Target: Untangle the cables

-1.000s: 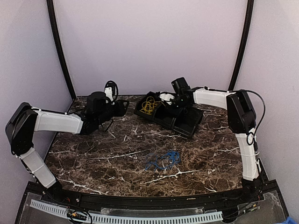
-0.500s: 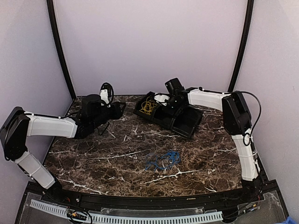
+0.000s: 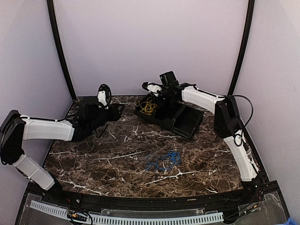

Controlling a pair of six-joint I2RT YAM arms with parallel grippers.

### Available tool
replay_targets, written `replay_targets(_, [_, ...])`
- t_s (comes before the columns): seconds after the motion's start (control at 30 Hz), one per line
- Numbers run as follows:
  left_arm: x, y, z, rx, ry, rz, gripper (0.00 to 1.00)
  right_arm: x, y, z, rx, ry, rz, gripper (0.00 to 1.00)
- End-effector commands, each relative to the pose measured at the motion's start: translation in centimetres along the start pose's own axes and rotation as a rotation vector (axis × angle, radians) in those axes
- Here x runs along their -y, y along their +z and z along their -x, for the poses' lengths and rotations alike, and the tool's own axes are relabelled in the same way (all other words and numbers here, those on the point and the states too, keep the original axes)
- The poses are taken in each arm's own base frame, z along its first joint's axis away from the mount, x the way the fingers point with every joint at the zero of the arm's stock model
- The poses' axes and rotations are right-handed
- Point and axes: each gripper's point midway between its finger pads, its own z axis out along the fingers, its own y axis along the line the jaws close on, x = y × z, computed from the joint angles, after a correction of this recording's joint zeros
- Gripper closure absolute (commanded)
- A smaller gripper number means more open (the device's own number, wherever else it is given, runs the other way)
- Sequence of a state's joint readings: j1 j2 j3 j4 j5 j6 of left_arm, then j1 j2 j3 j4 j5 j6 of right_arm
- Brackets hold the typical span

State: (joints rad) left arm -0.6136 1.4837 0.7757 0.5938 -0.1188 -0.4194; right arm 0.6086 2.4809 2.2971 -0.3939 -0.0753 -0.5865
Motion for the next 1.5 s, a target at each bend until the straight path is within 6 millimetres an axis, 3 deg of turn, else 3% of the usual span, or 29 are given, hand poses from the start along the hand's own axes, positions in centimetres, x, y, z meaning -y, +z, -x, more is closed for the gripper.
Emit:
replay_targets(0.0, [0.1, -0.9, 0.7, 0.020, -0.001, 0.002, 0.62, -0.8, 1.4, 0.6, 0.064, 0.052, 0.031, 1.00])
replay_targets(0.43, [-0.1, -0.1, -0.1, 0.002, -0.006, 0.008, 0.62, -1.0, 2.3, 1.3, 0.129, 0.090, 0.047, 1.00])
replay_targets(0.47, [-0.1, -0.1, -0.3, -0.002, -0.005, 0.011, 0.62, -1.0, 2.5, 1.1, 0.125, 0.089, 0.044, 0.96])
replay_targets(0.6, [-1.0, 1.0, -0.7, -0.001, 0.009, 0.050, 0.58, -1.3, 2.4, 0.6, 0.101, 0.081, 0.052, 0.59])
replay_targets(0.7, [-2.2, 3.2, -1.5, -0.047, 0.001, 0.107, 0.54, -1.2, 0.5, 1.3, 0.091, 0.077, 0.066, 0.43])
replay_targets(0.77, [-2.7, 4.6, -1.8, -0.067, -0.014, 0.113, 0.54, -1.2, -1.6, 2.1, 0.100, 0.068, 0.077, 0.37])
replay_targets(0.93, [-4.4, 7.5, -2.3, -0.109, -0.078, 0.109, 0.55, -0.9, -7.3, 3.6, 0.124, 0.056, 0.065, 0.28])
replay_targets(1.03, [-6.9, 9.2, -3.0, -0.148, -0.175, 0.124, 0.61, -1.0, -10.3, 3.8, 0.119, 0.066, 0.063, 0.27])
replay_targets(1.07, [-6.5, 9.5, -3.1, -0.162, -0.236, 0.078, 0.64, -1.1, -11.2, 3.6, 0.114, 0.069, 0.061, 0.26])
replay_targets(1.17, [-7.6, 11.1, -3.7, -0.185, -0.361, 0.043, 0.68, -2.3, -13.7, 2.0, 0.086, 0.069, 0.072, 0.26])
replay_targets(1.33, [-7.2, 13.6, -4.0, -0.215, -0.447, -0.029, 0.66, -3.5, -16.9, -2.3, 0.023, 0.075, 0.061, 0.25])
replay_targets(1.47, [-7.8, 15.5, -5.9, -0.251, -0.531, -0.041, 0.68, -4.1, -19.4, -5.8, -0.023, 0.129, 0.073, 0.25])
